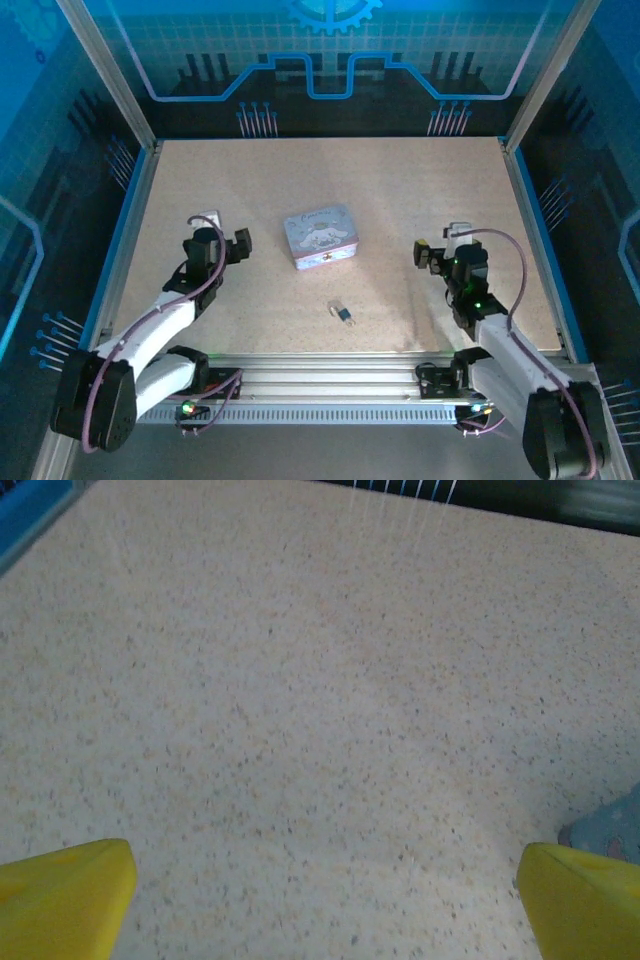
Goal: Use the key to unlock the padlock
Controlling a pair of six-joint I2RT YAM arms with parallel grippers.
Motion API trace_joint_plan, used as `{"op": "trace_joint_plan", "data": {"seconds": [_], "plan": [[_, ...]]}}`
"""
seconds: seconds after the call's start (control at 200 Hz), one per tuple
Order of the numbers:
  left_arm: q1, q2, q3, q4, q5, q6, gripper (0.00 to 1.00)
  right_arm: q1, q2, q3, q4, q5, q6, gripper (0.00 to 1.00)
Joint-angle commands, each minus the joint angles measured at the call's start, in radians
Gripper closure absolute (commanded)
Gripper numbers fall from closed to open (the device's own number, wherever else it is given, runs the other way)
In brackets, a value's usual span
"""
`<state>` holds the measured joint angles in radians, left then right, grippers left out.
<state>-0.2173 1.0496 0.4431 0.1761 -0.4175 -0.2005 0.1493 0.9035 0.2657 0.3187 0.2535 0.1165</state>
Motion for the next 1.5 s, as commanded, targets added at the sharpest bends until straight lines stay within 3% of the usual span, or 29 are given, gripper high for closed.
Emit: {"op": "trace_joint_plan", "data": {"seconds": [0.0, 0.255, 0.53, 0.665, 0.845, 1.02, 1.271, 1.496], "plan": [[0.018, 0.044, -0.020, 0.170, -0.036, 0.110, 0.01, -0.023, 0.080, -0.026, 0.238, -0.024, -0.090, 0.00], [0.042, 0.154, -0.089, 0.393, -0.007, 0.158, 0.01, -0.055, 0.290, -0.014, 0.450, -0.089, -0.107, 0.00], [0.055, 0.279, -0.126, 0.635, 0.072, 0.227, 0.01, -0.090, 0.464, 0.030, 0.565, -0.154, -0.106, 0.00], [0.059, 0.321, -0.113, 0.676, 0.106, 0.279, 0.01, -0.098, 0.540, 0.049, 0.601, -0.166, -0.100, 0.00], [0.077, 0.459, -0.164, 0.939, 0.115, 0.304, 0.01, -0.098, 0.590, 0.113, 0.527, -0.183, -0.108, 0.00], [0.110, 0.545, -0.183, 1.056, 0.144, 0.280, 0.01, -0.097, 0.599, 0.161, 0.444, -0.189, -0.115, 0.00], [0.176, 0.505, -0.069, 0.766, 0.223, 0.200, 0.01, -0.097, 0.600, 0.162, 0.442, -0.188, -0.116, 0.00], [0.195, 0.503, -0.073, 0.770, 0.229, 0.182, 0.01, -0.089, 0.600, 0.164, 0.440, -0.178, -0.121, 0.00]]}}
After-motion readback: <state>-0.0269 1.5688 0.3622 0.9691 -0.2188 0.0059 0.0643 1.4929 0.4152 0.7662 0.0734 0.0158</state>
